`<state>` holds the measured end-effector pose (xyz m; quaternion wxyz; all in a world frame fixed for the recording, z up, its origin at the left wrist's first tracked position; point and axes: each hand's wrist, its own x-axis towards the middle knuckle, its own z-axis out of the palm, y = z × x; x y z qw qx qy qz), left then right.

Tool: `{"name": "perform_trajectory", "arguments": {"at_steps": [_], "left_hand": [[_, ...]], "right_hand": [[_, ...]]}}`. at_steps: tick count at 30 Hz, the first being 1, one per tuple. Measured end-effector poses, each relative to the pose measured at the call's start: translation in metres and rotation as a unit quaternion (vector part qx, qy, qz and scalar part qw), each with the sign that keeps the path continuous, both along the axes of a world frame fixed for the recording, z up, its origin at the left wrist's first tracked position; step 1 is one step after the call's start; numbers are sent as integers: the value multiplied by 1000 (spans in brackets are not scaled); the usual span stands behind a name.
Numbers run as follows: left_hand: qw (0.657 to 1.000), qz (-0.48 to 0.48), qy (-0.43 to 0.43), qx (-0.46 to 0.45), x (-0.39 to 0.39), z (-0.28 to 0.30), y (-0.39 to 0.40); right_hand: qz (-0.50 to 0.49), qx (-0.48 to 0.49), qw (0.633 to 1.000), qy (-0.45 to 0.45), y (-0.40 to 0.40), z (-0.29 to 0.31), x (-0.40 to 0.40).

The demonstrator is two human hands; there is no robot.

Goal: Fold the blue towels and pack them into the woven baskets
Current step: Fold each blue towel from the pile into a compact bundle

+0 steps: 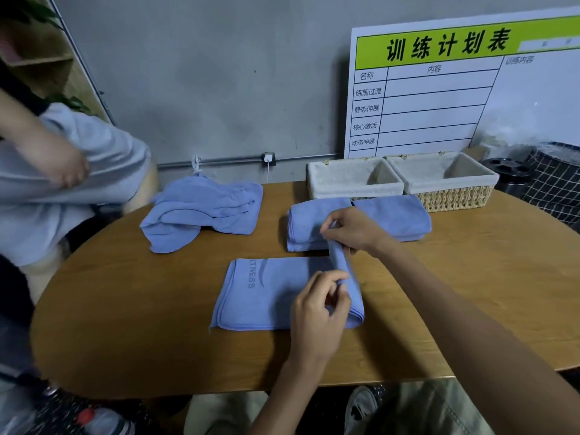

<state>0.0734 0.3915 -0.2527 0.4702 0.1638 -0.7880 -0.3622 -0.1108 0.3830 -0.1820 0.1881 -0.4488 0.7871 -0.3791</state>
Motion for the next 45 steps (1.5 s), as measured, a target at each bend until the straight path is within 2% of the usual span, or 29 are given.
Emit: {"name": "perform_trajectory", "arguments": {"at_steps": [6, 12, 18, 29, 32, 35, 38, 41, 45], "left_hand": [[999, 37, -4, 17, 21, -7, -22], [986, 85, -140, -5, 34, -27, -36], [971, 96, -219, -10, 21, -27, -31], [971, 104, -217, -13, 17, -31, -28], [967, 115, -222, -44, 15, -33, -27], [947, 137, -242, -160, 12, -34, -24], [936, 76, -233, -254, 8, -33, -17], [934, 28, -228, -273, 4, -32, -12], [931, 16, -246, -270, -1, -32, -7]], "right_hand": [[-15, -4, 998, 60, -30, -9, 24], [15, 8, 997, 73, -30, -41, 36], [17, -9, 991, 136, -7, -59, 25], [-15, -6, 986, 166, 10, -76, 14], [-42, -13, 985, 170, 17, -80, 8], [-58, -15, 983, 173, 21, -82, 6], [-61, -8, 984, 169, 22, -82, 5], [-62, -1, 984, 168, 23, -79, 4], [-63, 7, 984, 164, 23, -78, 3]]}}
